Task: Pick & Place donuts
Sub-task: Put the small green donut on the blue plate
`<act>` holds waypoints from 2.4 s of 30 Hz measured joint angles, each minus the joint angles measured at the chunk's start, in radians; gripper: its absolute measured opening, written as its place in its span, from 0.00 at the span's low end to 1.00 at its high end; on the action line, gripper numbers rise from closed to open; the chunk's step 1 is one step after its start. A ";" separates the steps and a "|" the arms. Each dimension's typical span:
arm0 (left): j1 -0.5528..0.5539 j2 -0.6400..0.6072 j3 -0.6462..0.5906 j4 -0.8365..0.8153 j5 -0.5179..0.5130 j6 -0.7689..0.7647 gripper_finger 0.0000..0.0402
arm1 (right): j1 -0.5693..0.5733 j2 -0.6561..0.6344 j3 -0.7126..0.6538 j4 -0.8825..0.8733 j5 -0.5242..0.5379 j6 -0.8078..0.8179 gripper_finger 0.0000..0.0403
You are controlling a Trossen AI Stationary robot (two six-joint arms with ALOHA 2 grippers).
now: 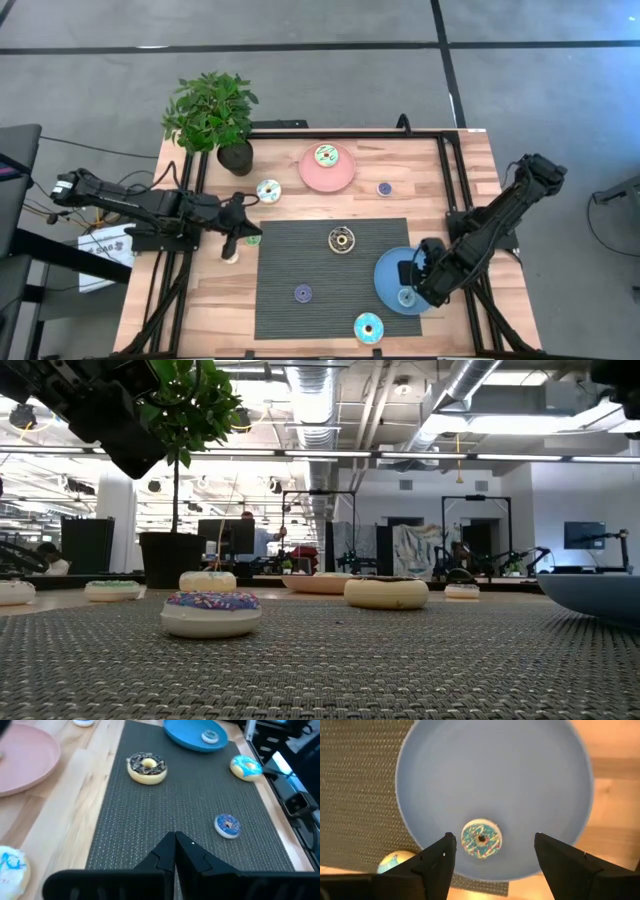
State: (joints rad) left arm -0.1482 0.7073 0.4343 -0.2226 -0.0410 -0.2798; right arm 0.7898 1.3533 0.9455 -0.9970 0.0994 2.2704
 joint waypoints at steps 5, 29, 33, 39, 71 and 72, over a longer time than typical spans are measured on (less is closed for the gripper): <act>0.004 0.000 0.000 -0.006 -0.061 -0.047 0.04 | 0.000 0.000 0.000 0.001 0.036 -0.002 0.65; 0.084 0.046 0.009 -0.169 -0.120 -0.269 0.51 | -0.175 0.000 0.000 0.015 0.037 -0.270 0.65; 0.113 0.162 0.066 -0.302 -0.085 -0.315 0.51 | -0.214 0.000 0.000 0.017 0.035 -0.328 0.65; 0.129 0.365 0.161 -0.399 0.014 -0.292 0.51 | -0.263 0.000 0.000 0.023 0.035 -0.387 0.65; 0.144 0.587 0.233 -0.393 0.082 -0.068 0.71 | -0.280 0.000 0.000 0.056 0.034 -0.473 0.65; 0.136 0.587 0.233 -0.394 0.060 -0.066 0.71 | -0.280 0.000 0.000 0.056 0.034 -0.473 0.65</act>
State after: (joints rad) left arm -0.0122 1.2944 0.6674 -0.6164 0.0187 -0.3453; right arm 0.5102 1.3537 0.9451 -0.9409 0.1337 1.7973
